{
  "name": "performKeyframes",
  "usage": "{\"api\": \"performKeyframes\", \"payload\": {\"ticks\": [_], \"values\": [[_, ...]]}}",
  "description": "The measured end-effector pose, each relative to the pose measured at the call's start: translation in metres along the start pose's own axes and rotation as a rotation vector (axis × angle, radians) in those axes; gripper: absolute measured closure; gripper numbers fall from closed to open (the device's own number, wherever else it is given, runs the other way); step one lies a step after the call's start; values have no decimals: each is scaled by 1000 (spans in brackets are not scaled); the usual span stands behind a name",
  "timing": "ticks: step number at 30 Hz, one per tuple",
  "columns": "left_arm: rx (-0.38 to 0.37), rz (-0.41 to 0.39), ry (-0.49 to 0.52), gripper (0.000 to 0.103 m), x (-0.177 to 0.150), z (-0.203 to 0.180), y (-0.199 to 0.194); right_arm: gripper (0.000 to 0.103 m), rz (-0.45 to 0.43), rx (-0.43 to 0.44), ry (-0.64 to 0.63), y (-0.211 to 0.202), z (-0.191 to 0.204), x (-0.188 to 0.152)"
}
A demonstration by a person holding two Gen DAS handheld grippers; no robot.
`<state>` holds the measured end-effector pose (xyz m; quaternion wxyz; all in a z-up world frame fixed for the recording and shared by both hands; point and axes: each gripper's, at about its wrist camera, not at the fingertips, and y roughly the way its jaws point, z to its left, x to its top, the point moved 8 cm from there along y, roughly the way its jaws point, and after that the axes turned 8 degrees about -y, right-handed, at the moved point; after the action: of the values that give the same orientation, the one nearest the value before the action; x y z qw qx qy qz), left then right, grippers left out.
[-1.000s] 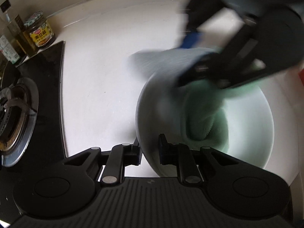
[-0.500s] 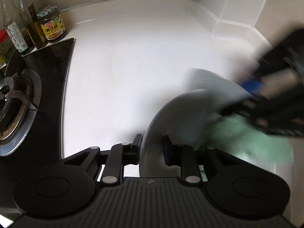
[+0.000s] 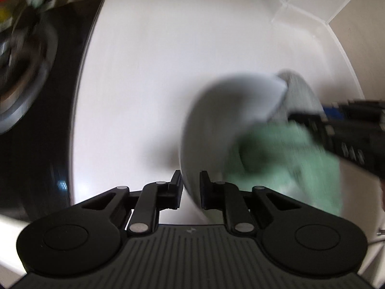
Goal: Clean bowl
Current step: 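Rub the cloth around the bowl's inner wall with the right gripper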
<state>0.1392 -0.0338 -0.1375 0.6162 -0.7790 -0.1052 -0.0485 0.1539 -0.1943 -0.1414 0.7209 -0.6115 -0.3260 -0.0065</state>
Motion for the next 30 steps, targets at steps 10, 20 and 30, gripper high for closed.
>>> {"api": "performKeyframes", "payload": {"ticks": [10,20,30], "values": [[97,-145,204,86,1,-6,0,84,25,-14,-571,14,42,9],[125,-164,359,89,15,-16,13,77,62,255,-1252,45,121,45],[162,-238,262,80,40,-10,17,88,91,201,-867,47,88,61]]}}
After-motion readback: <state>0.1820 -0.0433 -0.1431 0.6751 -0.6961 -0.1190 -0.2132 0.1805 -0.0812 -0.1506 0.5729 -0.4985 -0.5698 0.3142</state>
